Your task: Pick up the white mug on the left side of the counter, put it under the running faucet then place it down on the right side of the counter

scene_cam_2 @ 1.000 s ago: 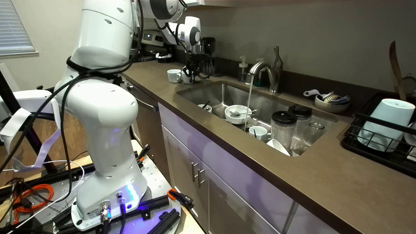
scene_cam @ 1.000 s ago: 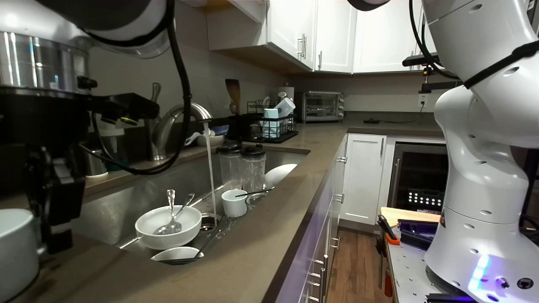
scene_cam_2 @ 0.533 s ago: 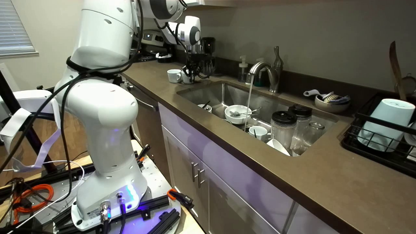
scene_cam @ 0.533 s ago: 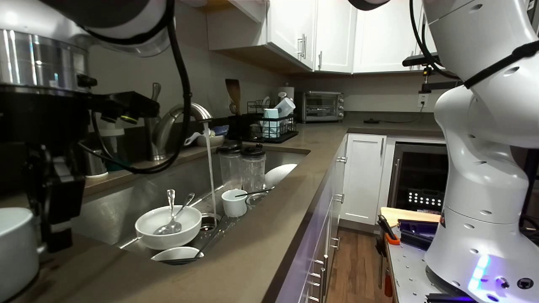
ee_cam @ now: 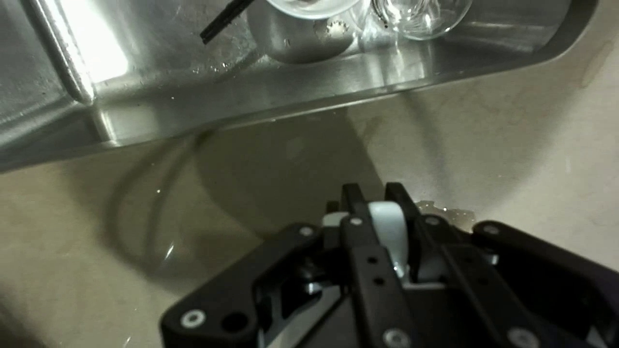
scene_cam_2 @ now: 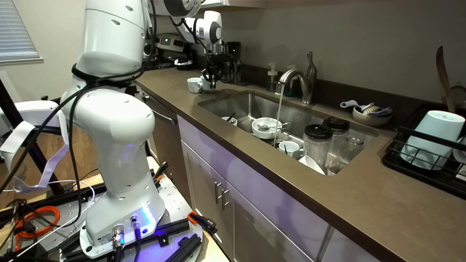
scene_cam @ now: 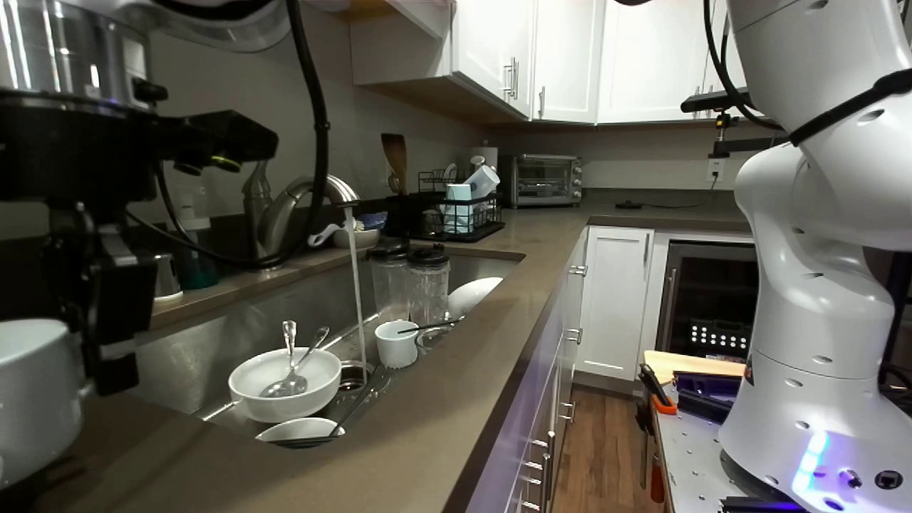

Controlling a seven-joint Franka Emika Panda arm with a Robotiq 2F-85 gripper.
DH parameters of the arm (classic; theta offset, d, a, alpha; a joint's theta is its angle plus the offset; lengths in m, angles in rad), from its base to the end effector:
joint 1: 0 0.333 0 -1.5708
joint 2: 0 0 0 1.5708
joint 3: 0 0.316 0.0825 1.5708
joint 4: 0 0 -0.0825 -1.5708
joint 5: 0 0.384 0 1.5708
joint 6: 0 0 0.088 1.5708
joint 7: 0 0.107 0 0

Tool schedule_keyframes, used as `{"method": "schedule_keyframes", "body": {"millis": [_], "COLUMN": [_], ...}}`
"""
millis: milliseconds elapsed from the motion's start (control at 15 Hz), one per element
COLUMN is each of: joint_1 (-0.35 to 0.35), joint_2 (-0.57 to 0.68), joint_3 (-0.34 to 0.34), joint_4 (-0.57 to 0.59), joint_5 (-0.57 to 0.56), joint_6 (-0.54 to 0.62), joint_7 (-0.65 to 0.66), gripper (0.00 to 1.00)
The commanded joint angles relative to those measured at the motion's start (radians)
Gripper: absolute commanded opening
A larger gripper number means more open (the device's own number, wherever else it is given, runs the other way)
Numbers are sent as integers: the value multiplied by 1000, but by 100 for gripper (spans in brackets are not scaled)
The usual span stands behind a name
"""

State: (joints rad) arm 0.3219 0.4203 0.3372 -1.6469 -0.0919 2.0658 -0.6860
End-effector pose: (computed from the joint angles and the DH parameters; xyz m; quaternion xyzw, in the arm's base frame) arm 0.5462 0.3851 0.3836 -0.7775 -0.6282 -0.0120 0.0267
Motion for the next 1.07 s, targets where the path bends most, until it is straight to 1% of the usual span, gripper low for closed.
{"method": "schedule_keyframes", "body": {"millis": [0, 200, 467, 800, 1000], "joint_1": [-3, -18, -50, -103, -127], "joint_2": [-72, -107, -168, -257, -333], "joint_3": [-3, -7, -20, -40, -52], "joint_4": [-40, -77, -161, -294, -413], "joint_5": [-9, 5, 35, 95, 159], "joint_6": [-26, -8, 32, 116, 192], "joint_7": [35, 43, 58, 61, 57], "gripper": [6, 6, 6, 6, 6]}}
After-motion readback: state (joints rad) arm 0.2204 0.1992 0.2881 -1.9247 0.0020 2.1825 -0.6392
